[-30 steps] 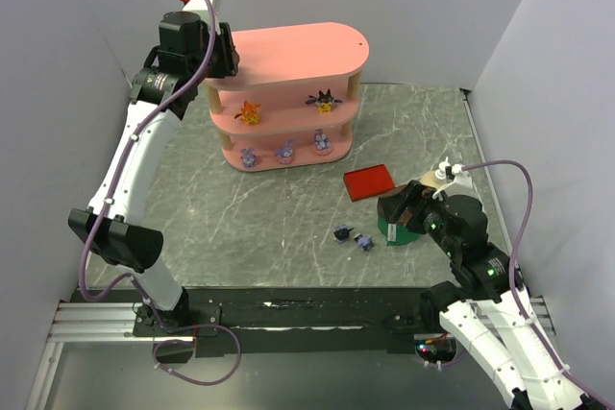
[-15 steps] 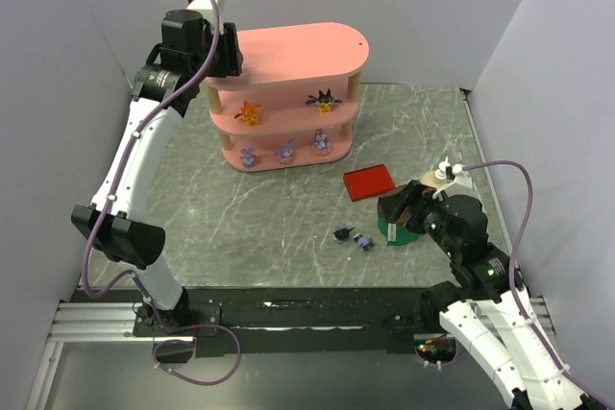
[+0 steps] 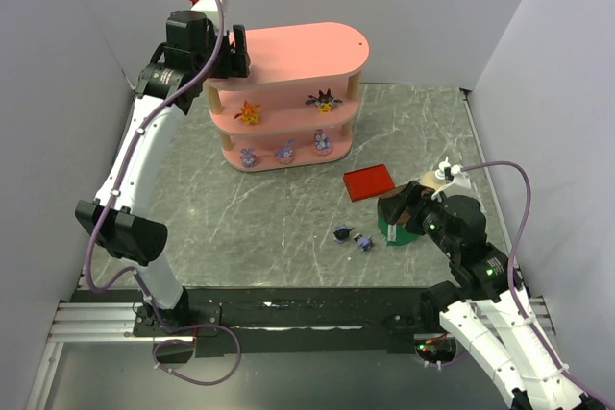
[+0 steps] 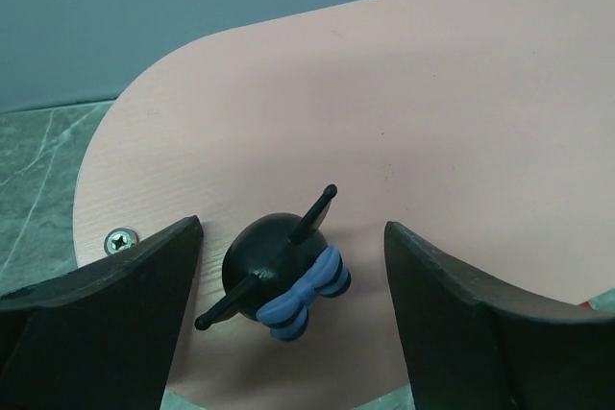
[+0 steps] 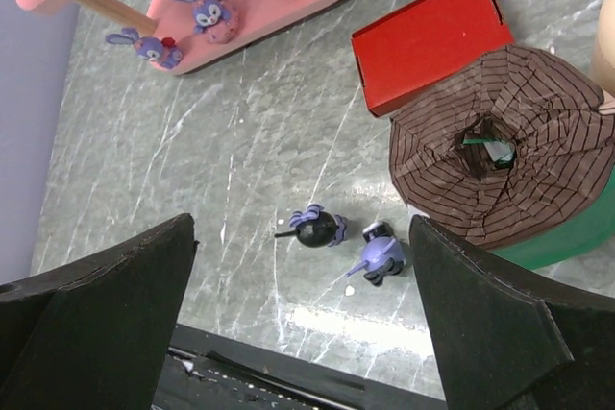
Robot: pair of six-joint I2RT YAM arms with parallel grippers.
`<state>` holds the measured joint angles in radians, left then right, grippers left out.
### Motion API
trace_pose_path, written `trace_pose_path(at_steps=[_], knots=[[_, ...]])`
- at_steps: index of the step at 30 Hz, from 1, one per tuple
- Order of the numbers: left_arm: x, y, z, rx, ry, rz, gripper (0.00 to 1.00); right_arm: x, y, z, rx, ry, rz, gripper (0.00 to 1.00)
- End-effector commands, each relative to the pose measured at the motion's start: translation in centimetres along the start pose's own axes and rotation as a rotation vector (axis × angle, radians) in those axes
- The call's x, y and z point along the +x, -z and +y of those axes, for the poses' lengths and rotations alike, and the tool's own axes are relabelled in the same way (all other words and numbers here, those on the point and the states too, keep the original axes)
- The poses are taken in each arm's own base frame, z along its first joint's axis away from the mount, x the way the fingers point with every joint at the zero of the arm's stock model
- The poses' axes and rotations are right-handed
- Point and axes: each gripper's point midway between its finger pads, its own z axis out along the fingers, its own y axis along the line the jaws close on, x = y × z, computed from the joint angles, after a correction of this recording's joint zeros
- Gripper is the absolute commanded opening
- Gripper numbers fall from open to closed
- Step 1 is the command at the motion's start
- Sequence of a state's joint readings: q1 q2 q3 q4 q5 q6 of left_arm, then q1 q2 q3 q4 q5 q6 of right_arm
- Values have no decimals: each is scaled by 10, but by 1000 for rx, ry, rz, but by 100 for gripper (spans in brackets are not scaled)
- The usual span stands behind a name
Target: Place and organize the plastic toys onto the shelf
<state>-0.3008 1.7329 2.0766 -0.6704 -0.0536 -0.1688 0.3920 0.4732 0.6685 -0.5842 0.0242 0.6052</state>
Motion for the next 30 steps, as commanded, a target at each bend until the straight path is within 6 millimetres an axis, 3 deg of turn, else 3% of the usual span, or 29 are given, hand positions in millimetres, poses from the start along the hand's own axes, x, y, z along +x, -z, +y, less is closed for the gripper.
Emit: trace_pose_path(at_steps=[1, 9, 14, 18, 22, 23, 25, 26, 27, 28, 30], knots=[[-34, 25, 0, -3, -8, -101, 84, -7, 1, 5, -22, -5, -33, 98], [-49, 70, 8, -32, 7, -201, 99, -12, 0, 7, -18, 28, -24, 100], [-51, 102, 18, -76, 33, -249, 96, -15, -2, 11, -22, 59, -11, 100], [-40, 136, 36, -158, 93, -286, 96, -16, -9, 12, -15, 85, 6, 100], [-8, 177, 54, -228, 266, -336, 96, -12, -18, 19, -46, 111, 49, 100], [11, 190, 56, -227, 297, -335, 96, -11, -19, 22, -56, 115, 60, 100], [29, 201, 51, -180, 351, -342, 96, -5, -26, 29, -91, 128, 95, 100], [50, 210, 49, -148, 358, -335, 96, -3, -27, 32, -97, 131, 107, 100], [59, 213, 43, -107, 364, -330, 96, 2, -31, 33, -89, 131, 126, 100], [83, 207, 42, -95, 373, -290, 96, 8, -30, 41, -97, 155, 140, 100], [96, 222, 36, -39, 387, -301, 96, 21, -36, 47, -61, 179, 169, 100]])
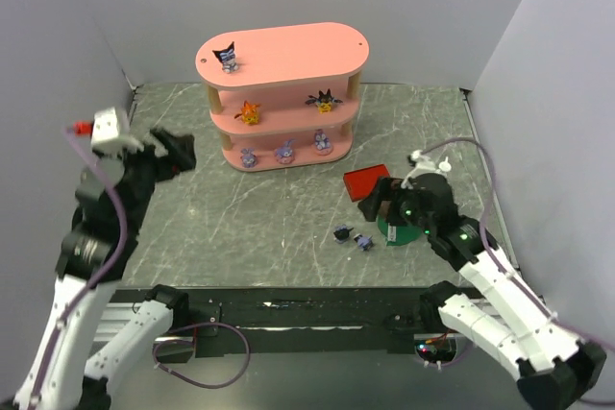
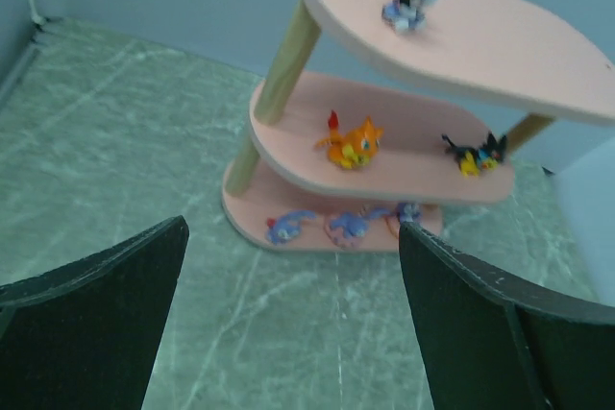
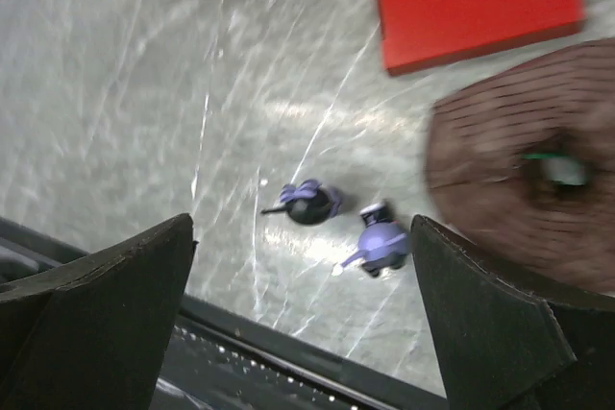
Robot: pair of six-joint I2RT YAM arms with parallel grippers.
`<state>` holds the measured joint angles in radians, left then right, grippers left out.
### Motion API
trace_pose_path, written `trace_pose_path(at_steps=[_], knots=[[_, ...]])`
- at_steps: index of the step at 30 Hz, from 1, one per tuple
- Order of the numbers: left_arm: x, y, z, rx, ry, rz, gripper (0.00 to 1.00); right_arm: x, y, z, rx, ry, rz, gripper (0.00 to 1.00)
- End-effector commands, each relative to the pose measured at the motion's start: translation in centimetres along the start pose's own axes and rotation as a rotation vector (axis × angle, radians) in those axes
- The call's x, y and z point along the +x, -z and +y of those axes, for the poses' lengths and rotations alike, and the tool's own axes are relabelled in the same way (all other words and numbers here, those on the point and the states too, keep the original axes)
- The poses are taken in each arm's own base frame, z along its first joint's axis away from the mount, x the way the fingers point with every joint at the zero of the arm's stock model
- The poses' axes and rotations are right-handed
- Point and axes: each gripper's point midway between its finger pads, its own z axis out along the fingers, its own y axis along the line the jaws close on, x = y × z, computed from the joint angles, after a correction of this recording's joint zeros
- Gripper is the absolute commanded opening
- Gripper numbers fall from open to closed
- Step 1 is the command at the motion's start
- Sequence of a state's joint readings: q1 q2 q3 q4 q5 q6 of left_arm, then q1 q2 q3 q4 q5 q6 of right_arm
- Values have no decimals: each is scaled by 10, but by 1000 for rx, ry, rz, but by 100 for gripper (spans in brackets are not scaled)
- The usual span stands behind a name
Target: Place and organize the plastic toys onto the shelf
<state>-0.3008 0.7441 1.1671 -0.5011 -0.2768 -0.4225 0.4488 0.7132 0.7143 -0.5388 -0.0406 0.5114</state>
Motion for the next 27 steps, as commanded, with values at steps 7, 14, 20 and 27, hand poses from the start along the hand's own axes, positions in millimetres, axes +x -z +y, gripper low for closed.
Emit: trace_pose_path(at_steps=[7, 14, 20, 27], knots=[[105, 32, -10, 242, 162, 158, 97, 38, -31, 50, 139, 49, 77, 100], [139, 36, -12, 279, 155, 222, 96, 80, -41, 50, 376, -101, 149, 95], [139, 38, -13, 277, 141, 218, 97, 91, -51, 52, 499, -289, 119, 98], [135, 41, -9, 264, 152, 203, 96, 104, -56, 36, 609, -482, 68, 100]])
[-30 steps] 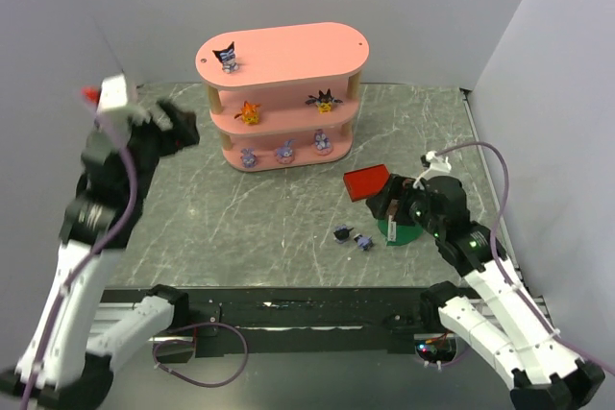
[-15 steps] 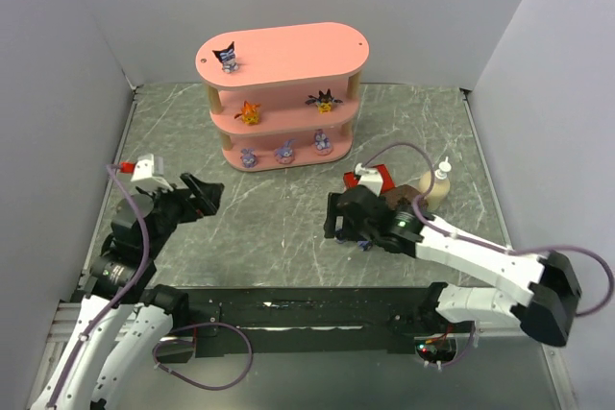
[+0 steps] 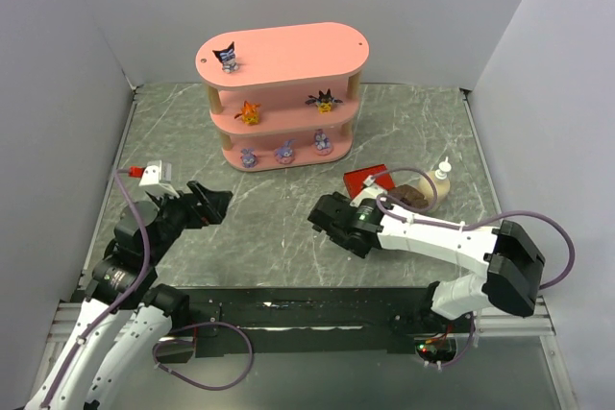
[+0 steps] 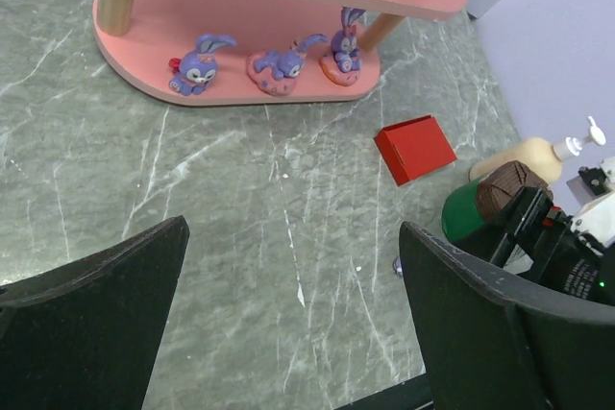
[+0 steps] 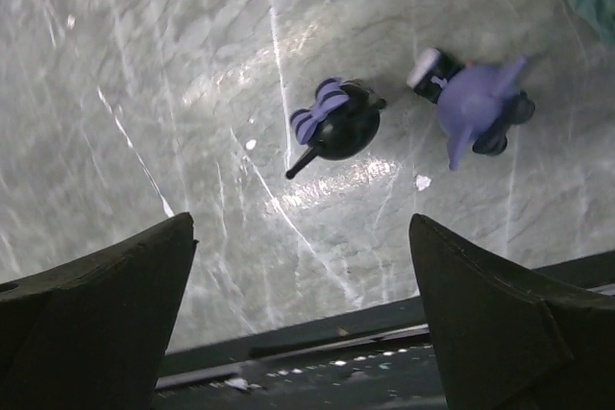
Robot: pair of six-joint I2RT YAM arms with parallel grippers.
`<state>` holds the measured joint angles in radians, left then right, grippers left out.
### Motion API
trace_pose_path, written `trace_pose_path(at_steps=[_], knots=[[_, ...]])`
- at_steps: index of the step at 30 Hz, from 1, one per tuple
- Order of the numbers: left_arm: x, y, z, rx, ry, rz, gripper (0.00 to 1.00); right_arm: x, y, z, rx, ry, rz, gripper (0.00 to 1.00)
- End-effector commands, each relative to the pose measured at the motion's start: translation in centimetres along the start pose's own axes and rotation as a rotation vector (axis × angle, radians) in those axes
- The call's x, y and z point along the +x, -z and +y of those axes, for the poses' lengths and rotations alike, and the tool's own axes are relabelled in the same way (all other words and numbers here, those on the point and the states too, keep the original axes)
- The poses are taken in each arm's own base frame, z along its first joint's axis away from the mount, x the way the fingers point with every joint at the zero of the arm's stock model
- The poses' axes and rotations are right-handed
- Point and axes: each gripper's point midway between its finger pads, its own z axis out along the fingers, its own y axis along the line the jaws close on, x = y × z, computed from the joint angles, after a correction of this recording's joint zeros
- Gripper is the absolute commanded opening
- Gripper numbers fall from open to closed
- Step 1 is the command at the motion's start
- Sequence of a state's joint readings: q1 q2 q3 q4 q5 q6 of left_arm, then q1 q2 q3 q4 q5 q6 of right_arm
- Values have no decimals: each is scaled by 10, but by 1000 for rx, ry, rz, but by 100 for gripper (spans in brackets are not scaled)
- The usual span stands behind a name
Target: Place and organize the plastic toys onto the shelf
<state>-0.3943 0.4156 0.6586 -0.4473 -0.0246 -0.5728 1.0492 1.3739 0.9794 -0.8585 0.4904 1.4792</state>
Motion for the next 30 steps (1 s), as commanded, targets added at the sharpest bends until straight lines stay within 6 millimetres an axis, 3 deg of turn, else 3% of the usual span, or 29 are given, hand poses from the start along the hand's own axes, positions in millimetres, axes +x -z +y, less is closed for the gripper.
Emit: trace_pose_path(at_steps=[1, 7, 11, 15, 21, 30], knots=[[-18, 6, -8, 24, 28, -72, 97, -7, -6, -6, 66, -227, -48, 100], [-15, 2, -6, 11, 31, -57, 96, -4, -19, -7, 155, -340, -43, 100], [-12, -2, -4, -2, 30, -38, 96, -15, -32, -6, 163, -395, -47, 99], [-9, -5, -1, -14, 28, -24, 97, -22, -46, -3, 143, -385, -23, 94], [-9, -4, 4, -42, 34, -29, 97, -16, -53, 8, 92, -285, 19, 82], [-7, -4, 6, -53, 36, -22, 97, -5, -69, -4, 109, -299, 52, 76]])
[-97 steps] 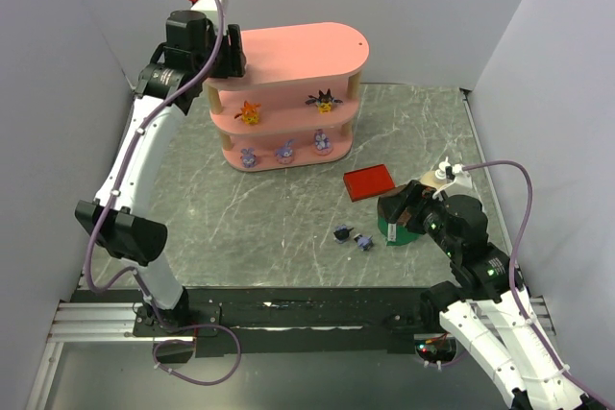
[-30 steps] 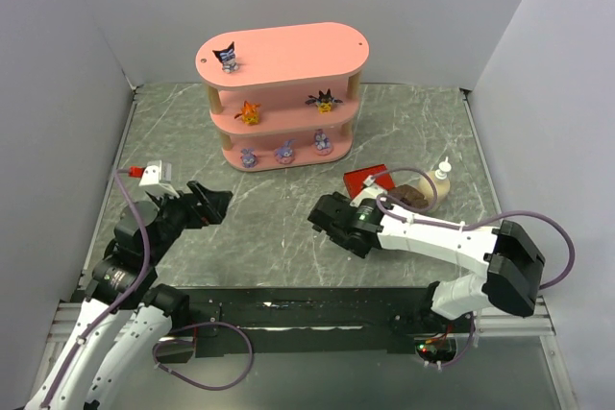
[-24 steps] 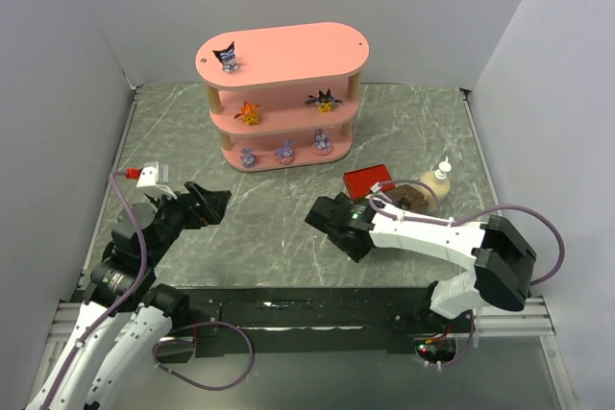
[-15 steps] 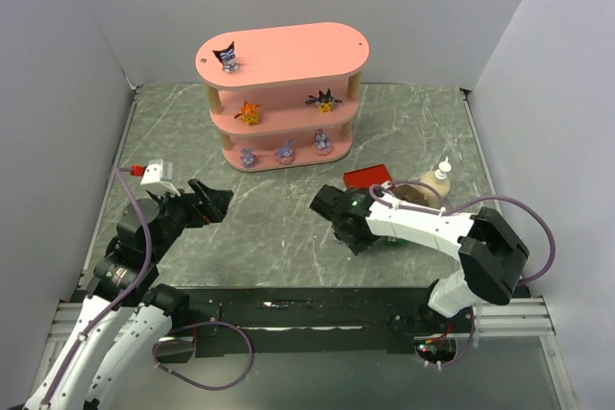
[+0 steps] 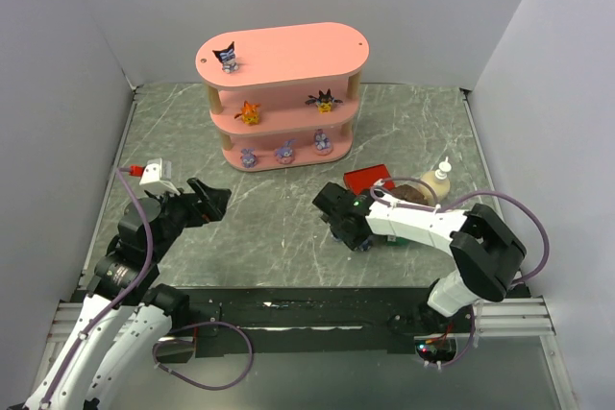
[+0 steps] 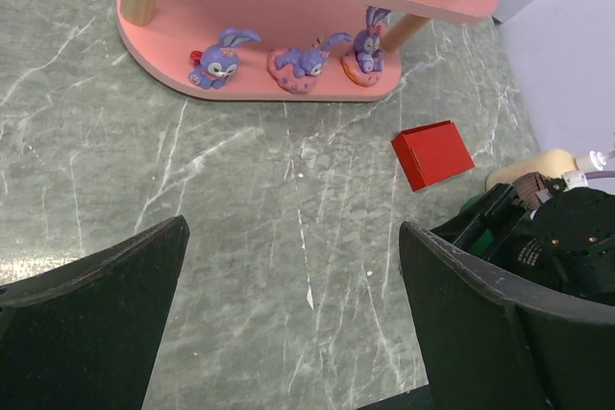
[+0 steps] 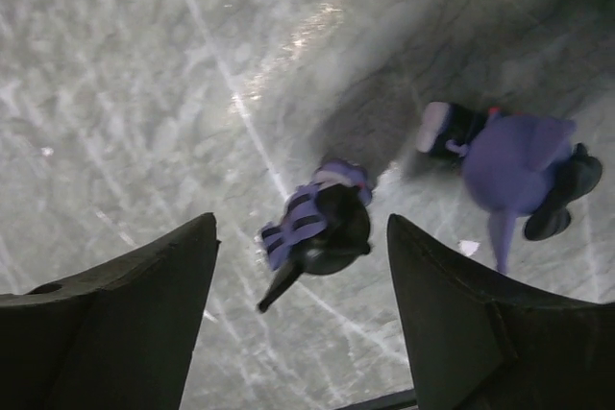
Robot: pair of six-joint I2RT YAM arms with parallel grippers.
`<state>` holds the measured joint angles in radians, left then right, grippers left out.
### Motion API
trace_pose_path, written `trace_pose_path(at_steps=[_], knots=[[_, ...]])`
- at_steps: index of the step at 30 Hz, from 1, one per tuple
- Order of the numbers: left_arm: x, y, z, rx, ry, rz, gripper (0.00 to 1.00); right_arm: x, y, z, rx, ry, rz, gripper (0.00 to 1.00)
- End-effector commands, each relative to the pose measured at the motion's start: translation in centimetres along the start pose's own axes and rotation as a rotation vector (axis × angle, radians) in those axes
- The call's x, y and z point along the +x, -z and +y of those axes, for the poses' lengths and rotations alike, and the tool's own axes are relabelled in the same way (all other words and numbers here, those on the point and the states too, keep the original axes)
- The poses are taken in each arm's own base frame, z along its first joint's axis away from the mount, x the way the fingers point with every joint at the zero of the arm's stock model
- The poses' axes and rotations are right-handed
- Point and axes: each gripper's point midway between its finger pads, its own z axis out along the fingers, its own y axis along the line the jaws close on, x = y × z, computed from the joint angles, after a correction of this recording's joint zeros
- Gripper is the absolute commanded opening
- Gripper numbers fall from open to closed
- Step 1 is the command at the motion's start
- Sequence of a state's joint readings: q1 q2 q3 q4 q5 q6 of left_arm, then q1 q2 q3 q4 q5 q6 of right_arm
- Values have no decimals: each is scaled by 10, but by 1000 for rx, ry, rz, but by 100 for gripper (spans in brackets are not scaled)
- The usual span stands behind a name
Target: Place and organize the plastic toys onto the shelf
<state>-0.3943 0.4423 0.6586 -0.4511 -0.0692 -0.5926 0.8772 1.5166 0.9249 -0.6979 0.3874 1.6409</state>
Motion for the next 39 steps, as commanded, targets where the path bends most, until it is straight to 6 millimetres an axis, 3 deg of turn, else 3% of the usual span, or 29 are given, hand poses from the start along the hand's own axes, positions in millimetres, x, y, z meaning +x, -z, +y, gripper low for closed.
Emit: trace_pose_path(at_steps=[1, 4, 9, 11, 14, 15, 20, 22, 23, 25, 26, 35, 39], knots=[[-8, 1, -4, 4, 17, -23, 96, 0, -10, -2, -1, -3, 0, 74], [-8, 3, -8, 28, 10, -20, 97, 2, -17, -3, -7, 11, 2, 62], [-7, 5, -11, 50, 6, -21, 97, 0, -18, 1, -33, 84, -6, 26], [-7, 5, -11, 55, -1, -18, 96, -1, -12, 9, -71, 180, -5, 13], [-6, 5, -12, 59, -3, -13, 96, 0, -2, 30, -186, 411, -2, 6], [-6, 5, -12, 61, -5, -16, 96, 10, 6, 39, -251, 501, 42, 5], [-5, 6, -14, 72, -9, -14, 96, 41, 38, 79, -511, 1067, 144, 4], [-5, 5, -14, 68, -9, -13, 96, 54, 35, 77, -518, 1258, 174, 5], [-5, 5, -14, 66, -8, -13, 96, 56, 39, 88, -546, 1302, 154, 4], [-5, 5, -13, 62, -8, -12, 96, 73, 37, 91, -631, 1432, 185, 4], [-4, 5, -12, 61, -8, -10, 96, 88, 42, 94, -710, 1476, 217, 4], [-3, 4, -10, 46, -7, -4, 96, 128, 25, 99, -803, 1742, 248, 9], [-2, 4, -8, 38, -1, -2, 96, 136, 18, 95, -806, 1835, 244, 23]])
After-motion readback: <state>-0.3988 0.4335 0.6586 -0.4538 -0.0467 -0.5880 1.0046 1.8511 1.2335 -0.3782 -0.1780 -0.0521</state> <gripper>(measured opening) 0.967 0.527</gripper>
